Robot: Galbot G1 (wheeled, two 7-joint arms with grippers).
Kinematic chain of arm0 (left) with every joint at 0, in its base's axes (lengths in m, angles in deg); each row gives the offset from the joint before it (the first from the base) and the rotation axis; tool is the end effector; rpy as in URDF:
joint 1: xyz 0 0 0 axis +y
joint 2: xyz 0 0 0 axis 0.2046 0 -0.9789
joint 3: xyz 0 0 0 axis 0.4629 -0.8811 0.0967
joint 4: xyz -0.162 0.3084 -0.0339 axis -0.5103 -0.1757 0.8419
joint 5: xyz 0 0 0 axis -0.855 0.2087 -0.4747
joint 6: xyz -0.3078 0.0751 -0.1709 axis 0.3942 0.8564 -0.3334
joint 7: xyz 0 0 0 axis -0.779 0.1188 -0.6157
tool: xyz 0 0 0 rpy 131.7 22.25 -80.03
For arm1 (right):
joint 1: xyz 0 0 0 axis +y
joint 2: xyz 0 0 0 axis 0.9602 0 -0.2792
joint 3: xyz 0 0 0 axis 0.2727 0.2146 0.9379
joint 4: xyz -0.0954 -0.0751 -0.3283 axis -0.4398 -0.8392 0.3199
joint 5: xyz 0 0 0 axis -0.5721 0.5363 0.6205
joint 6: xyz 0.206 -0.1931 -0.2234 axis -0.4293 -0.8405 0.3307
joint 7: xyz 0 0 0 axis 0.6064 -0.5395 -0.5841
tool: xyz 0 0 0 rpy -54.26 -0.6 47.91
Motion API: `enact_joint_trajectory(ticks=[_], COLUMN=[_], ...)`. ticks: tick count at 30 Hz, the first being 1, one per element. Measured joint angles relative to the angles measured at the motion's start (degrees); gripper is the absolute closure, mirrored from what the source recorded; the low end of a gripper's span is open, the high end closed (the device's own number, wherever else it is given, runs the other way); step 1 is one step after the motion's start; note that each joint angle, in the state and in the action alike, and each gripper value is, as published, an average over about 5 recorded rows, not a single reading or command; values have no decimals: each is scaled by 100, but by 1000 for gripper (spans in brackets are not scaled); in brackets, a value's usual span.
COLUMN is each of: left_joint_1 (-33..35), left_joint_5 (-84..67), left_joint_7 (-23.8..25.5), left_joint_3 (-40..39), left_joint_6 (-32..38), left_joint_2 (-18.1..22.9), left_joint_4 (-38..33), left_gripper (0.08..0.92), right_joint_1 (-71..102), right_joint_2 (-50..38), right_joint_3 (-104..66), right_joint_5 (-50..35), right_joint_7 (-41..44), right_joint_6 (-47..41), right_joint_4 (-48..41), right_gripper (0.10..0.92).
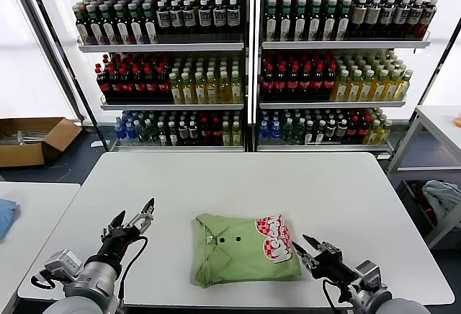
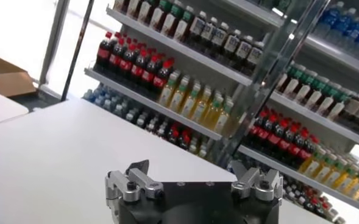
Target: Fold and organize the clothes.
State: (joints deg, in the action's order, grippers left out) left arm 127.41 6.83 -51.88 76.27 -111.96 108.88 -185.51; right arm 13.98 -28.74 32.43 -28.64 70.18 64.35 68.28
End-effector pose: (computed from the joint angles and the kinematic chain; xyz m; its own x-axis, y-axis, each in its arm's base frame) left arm 0.1907 0.0517 -0.1931 -0.9578 0.0535 0.2824 -0.0770 0.8989 -0.4314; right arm 0.1970 -0.0862 -0.2438 -0.8064 -0.4030 0.4328 -0.4739 0.8782 -0.0653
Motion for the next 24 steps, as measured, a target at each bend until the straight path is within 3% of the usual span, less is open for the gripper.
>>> enact_joint_trajectory(ticks=[6, 13, 24], left_joint_1=[94, 235, 317], left_joint_5=[121, 637, 1576], left_joint_7=[149, 847, 1851], left_joint_3=[57, 413, 1043], left_joint_6=[27, 310, 912], left_joint_2=[20, -21, -85], left_joint_4=[-20, 46, 129], left_gripper=[177, 177, 177], right_joint_1=[7, -224, -556], right_joint_2=[197, 455, 911], right_joint_3=[35, 324, 546], right_joint_5=[149, 312, 606], right_joint_7=[77, 333, 421], right_joint_6=[279, 642, 1156], right_joint_4=[51, -99, -395], right_gripper=[403, 223, 203])
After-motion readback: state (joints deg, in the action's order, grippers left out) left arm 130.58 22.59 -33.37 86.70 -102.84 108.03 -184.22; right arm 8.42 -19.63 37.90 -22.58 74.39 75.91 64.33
